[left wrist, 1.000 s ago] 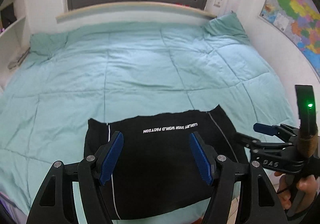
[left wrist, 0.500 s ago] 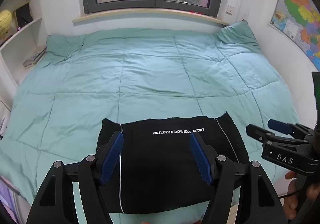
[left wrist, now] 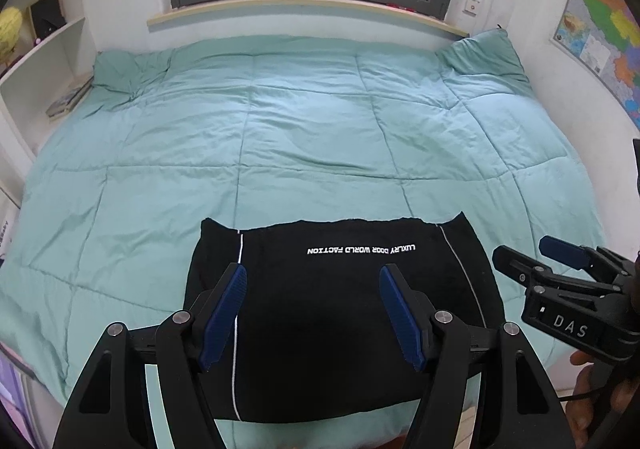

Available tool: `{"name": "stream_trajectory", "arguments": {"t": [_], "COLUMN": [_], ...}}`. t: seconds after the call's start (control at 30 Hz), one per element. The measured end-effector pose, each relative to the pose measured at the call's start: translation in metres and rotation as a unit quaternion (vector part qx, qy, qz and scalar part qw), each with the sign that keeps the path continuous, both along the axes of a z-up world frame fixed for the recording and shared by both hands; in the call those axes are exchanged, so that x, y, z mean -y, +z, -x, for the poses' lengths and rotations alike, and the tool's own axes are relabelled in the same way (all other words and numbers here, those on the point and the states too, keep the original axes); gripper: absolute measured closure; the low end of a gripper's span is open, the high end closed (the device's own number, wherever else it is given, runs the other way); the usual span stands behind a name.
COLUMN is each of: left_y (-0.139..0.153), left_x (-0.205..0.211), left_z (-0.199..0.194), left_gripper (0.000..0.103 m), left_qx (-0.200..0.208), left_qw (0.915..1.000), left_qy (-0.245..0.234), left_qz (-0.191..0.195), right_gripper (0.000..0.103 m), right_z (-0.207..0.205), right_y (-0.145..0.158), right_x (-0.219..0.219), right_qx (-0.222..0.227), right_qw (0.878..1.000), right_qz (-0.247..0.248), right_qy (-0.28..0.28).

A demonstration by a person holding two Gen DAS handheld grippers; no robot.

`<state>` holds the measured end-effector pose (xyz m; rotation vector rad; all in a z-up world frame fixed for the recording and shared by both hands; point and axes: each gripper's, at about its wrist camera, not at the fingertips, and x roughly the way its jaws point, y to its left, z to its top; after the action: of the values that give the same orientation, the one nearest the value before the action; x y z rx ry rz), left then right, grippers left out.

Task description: Fold large clothes

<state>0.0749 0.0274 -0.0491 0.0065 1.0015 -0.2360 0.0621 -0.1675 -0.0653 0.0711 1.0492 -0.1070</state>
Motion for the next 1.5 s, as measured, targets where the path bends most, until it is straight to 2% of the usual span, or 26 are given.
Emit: {"name": "stream_trajectory", "arguments": {"t": [0.2, 1.5], "left_y": [-0.003, -0.019], "left_x": [-0.001, -0.002], "left_z": [-0.006, -0.009], "left_gripper": [0.032, 0.032], "left_qx": [-0.006, -0.029], "left_qw": [1.0, 0.9993], "left_qy": [0.004, -0.004], "left_qz": [-0.004, -0.024], "right_gripper": [0.028, 0.028], "right_z": [-0.004, -0.002], "right_y": [-0.01, -0.027], "right_x": [0.001, -0.004], "right_qx": [-0.016, -0.045], "right_qw": [1.0, 0.999], "right_qz": [-0.017, -0.025], "right_qy": [0.002, 0.012]}}
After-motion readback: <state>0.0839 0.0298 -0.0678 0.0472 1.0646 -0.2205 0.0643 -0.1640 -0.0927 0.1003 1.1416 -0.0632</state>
